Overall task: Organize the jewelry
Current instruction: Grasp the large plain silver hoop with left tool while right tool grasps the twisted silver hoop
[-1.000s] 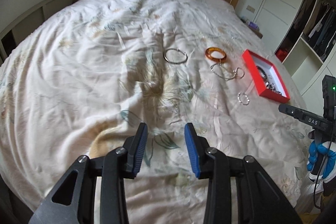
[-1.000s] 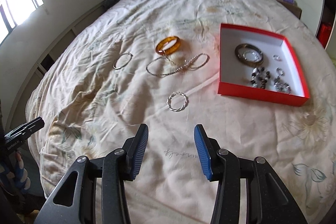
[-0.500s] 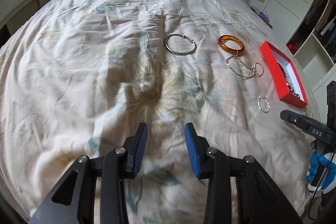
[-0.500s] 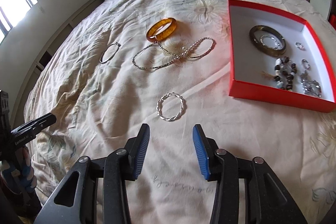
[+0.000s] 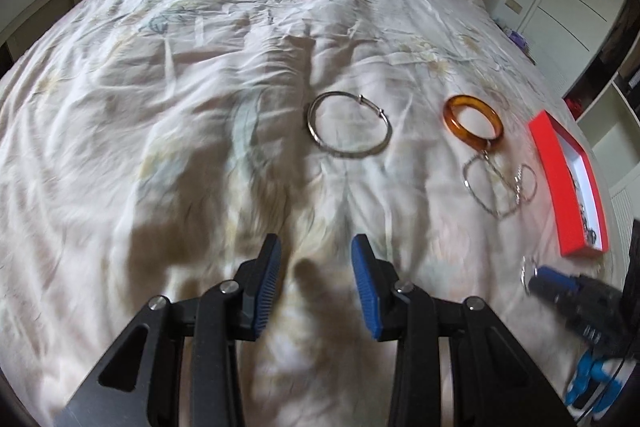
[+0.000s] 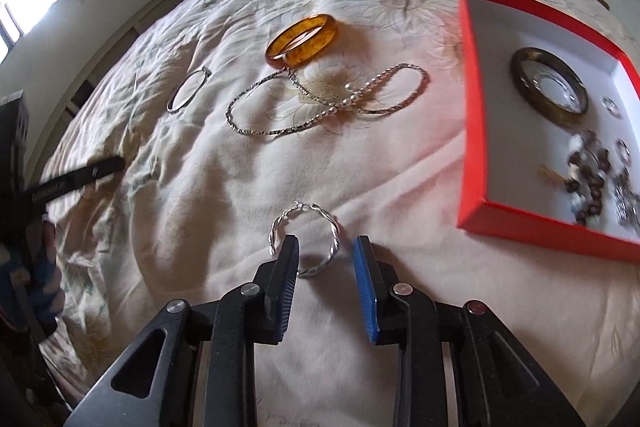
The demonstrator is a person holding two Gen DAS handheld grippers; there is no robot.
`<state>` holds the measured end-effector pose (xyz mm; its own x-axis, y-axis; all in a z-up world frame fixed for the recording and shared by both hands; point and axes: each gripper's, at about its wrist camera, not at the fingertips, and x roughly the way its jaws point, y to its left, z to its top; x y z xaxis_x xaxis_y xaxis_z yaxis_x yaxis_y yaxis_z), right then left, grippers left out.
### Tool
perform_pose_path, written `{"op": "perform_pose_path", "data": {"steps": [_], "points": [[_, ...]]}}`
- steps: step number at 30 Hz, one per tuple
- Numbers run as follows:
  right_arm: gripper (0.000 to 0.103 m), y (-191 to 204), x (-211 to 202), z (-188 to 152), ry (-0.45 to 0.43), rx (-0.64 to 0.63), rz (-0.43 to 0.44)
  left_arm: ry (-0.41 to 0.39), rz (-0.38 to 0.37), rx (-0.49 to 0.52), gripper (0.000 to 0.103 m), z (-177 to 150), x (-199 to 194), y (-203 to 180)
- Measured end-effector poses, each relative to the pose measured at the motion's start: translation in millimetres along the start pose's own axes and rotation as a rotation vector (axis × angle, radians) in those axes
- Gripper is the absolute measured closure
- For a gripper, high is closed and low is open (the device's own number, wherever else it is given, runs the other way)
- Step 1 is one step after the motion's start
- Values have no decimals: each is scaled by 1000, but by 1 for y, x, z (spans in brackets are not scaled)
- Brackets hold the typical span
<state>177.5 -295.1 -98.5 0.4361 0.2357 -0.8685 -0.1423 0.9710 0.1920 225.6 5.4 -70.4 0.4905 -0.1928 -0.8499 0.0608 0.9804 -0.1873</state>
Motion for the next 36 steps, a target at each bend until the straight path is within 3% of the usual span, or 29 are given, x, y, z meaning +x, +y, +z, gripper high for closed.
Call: {"op": "perform_pose_path", "data": {"steps": [5,17,23,24,28,36], "points": [[98,7,9,6,0,-74,-25,-8,-4,-29,68,17,16,-1],[98,6,18,15,-31,-70,30,-24,-35,-135,68,65,56,10],[98,4,20,14,-39,-57,48,5,0,-123,68,75,83,3],[98,4,20,13,-40,-56,49,4,4,-119,70,76,84,1],[98,4,22,13,-40,-54,52,-5,2,-109,94,81,89,-1],[98,7,19,13,-42,-74,29,-25,24,-70,99,74,72,-7]]}}
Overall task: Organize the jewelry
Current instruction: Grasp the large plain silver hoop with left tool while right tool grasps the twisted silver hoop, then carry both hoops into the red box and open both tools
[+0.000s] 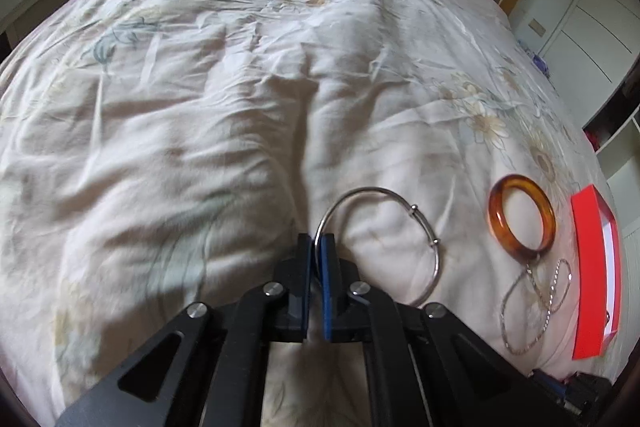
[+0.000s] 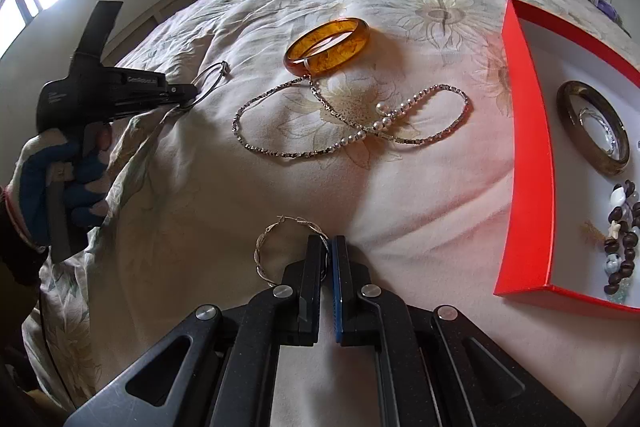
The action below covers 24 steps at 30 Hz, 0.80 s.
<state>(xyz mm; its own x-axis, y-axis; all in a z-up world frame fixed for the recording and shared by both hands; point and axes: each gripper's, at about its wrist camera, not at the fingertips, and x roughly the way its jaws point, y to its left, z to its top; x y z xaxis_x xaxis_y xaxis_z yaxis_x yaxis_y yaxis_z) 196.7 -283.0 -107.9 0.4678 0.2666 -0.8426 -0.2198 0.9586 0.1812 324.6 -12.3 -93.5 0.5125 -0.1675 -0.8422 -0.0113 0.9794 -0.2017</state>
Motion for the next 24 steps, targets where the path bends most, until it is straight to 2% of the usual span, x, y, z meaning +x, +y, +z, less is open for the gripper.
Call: {"op": "perform_pose_path", "data": {"steps": [11,24], "points": [[99,10,-32,0,-53,-18,-23,-35,26,25,99,-13,-41,3],[99,22,-100,-3,-165,-39,-64,-99,-15,67,99,-24,-109,-16]]}}
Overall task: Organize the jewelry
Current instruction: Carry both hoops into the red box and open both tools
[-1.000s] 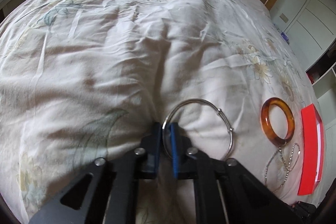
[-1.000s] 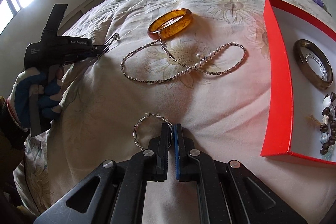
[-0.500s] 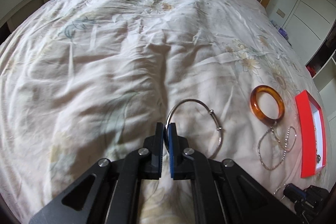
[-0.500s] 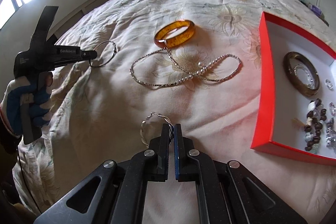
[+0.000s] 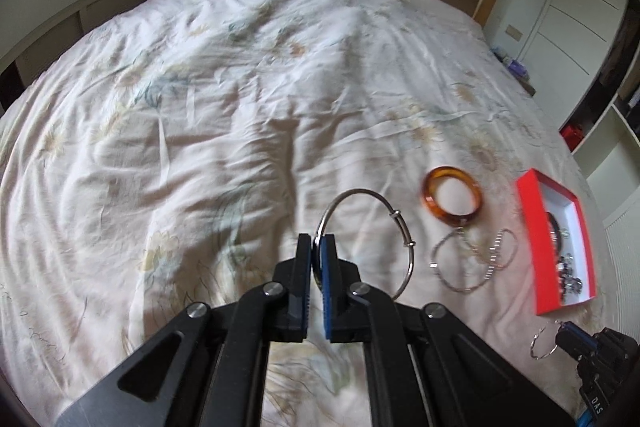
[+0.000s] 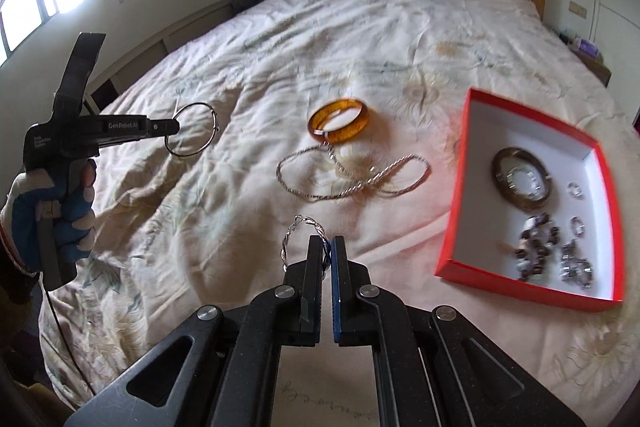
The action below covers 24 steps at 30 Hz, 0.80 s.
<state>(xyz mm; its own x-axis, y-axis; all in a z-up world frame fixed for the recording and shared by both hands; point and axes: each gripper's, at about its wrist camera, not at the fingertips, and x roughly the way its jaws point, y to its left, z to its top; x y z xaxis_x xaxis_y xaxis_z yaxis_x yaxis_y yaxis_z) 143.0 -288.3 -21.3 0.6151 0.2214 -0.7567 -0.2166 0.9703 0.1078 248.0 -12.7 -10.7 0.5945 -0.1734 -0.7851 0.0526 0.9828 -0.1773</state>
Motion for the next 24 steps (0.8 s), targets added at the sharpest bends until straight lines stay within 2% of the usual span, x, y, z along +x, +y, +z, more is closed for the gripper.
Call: {"op": "perform_pose_path", "data": {"steps": [6,13,17,24], "points": [[99,-24,-33,2,-66,32,-40,-18,-69,49,99,5,-15,-43],[99,-85,-51,17,-124,96,-111,1,-174,143,99,13,-5,-127],[99,-131,-46,32,-143,150,-156,20,-251,196,99,23,13,-188],[99,-202,-12,53,-134,243,-207,62,-290,281,99,27,60,-277]]}}
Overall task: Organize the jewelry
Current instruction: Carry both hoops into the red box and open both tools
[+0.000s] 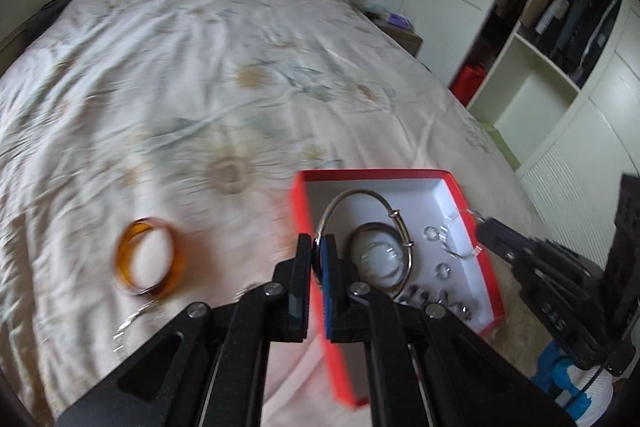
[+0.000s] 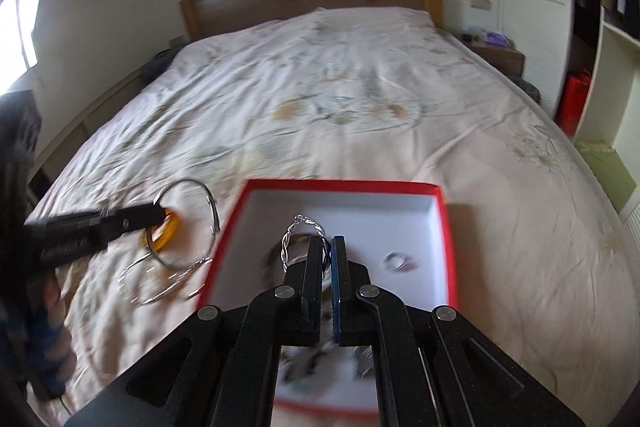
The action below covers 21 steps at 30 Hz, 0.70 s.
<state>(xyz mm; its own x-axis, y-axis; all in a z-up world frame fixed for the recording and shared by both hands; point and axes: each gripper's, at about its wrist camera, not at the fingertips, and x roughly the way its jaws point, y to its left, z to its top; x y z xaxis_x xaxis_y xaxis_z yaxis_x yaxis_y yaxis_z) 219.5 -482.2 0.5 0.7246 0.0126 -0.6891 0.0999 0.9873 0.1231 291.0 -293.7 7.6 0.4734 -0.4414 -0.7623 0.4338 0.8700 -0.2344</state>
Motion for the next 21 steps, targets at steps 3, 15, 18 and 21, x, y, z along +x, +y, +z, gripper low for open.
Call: {"op": "perform_pose_path", "data": {"steps": [3,15,18,21], "points": [[99,-18,28,8,26,22,-28,30,-1,1,99,7,31,-16],[99,-50,85,10,144,74,-113,141,77,-59,99,8,104,-20],[98,-49,88,9,157,67,-136,142,87,-43,99,7,106,-23],[90,-48,83,10,144,56,-151,138,62,-44,97,9,104,-25]]}}
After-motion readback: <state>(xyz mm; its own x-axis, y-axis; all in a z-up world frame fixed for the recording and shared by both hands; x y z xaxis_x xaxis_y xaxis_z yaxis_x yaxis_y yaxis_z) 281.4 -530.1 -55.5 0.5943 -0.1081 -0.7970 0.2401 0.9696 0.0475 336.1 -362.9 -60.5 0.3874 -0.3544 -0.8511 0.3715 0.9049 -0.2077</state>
